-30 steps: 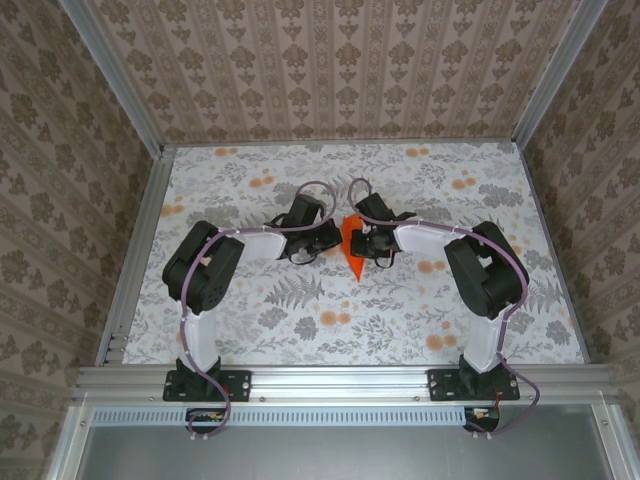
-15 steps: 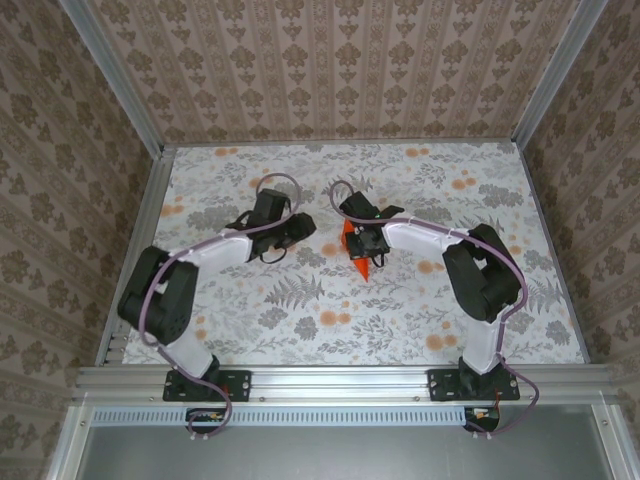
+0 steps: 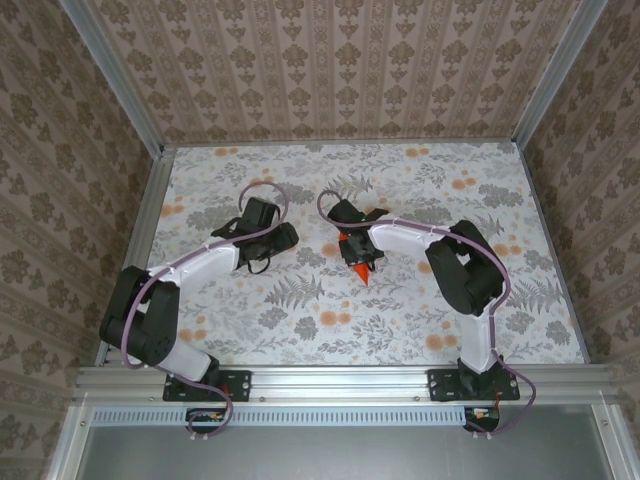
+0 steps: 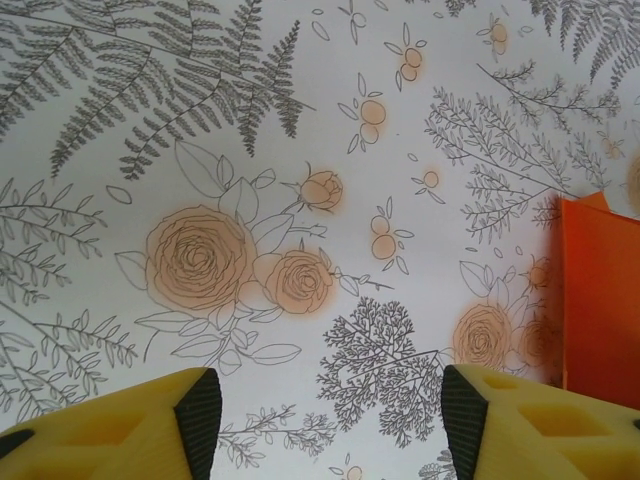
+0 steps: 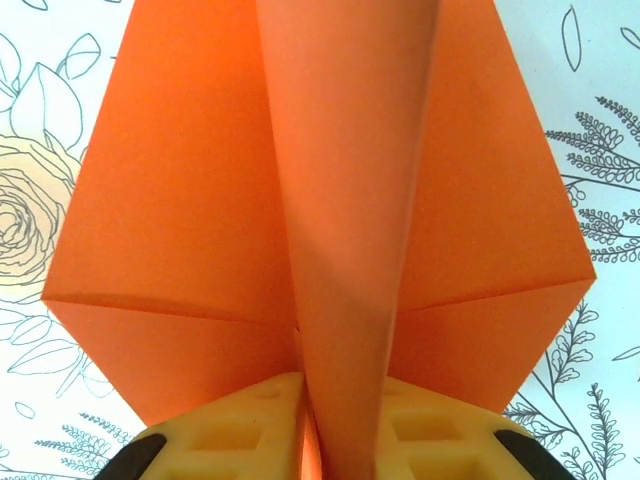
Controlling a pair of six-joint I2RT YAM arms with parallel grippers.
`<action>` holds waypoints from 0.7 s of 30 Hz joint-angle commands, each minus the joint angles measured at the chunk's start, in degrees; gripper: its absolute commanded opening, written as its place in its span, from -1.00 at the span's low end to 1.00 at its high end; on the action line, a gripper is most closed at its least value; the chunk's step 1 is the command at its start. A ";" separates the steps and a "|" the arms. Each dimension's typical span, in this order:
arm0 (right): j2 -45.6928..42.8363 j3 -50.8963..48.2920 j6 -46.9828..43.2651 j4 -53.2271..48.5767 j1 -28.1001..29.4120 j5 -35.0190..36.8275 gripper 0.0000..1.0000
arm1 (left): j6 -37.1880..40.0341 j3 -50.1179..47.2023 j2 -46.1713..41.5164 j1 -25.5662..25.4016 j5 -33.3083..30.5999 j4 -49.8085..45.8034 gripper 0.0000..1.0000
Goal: Fold a paper plane with a square sheet of paper (pick it up from the middle)
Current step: Move a paper plane to the center of the table.
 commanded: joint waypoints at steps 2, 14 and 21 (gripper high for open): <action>1.98 1.41 1.06 -1.42 0.38 0.77 -0.61 | 1.50 -0.43 -1.98 0.54 -2.20 -2.58 0.29; -0.21 2.11 1.61 -1.28 0.47 1.79 -0.80 | 2.20 -0.46 -4.44 1.06 -5.47 -6.61 0.54; 0.43 8.30 0.68 -1.87 -0.31 1.48 -0.83 | 3.26 -2.00 -8.93 2.14 -12.22 -12.65 0.91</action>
